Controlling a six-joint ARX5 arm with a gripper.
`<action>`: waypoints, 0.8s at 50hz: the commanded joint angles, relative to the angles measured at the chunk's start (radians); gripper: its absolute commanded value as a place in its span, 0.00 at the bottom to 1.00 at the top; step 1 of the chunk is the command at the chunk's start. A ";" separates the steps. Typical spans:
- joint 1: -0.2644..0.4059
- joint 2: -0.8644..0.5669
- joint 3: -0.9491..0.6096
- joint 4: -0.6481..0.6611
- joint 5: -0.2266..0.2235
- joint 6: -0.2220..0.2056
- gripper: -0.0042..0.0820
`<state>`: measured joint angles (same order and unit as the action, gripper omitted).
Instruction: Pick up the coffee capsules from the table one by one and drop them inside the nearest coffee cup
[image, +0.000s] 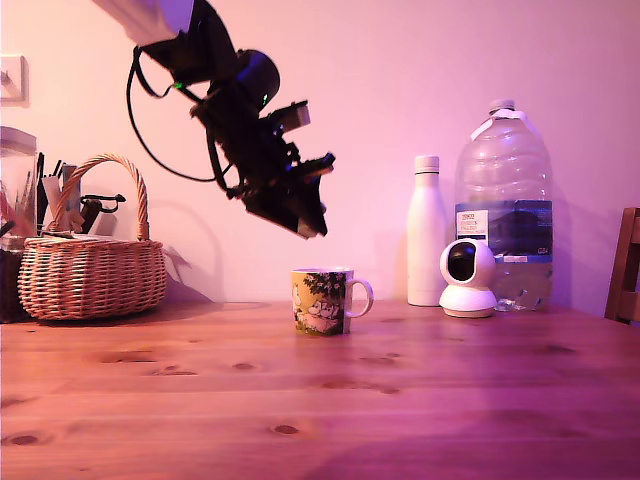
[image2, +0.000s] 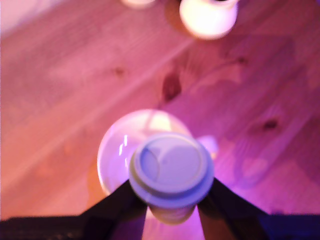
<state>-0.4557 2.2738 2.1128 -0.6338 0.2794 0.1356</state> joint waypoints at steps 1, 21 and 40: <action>0.000 -0.022 0.016 -0.003 0.004 -0.005 0.28; 0.005 0.053 0.103 -0.079 0.000 -0.005 0.29; 0.001 0.190 0.281 -0.206 -0.022 0.004 0.29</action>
<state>-0.4511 2.4256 2.3959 -0.8318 0.2592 0.1360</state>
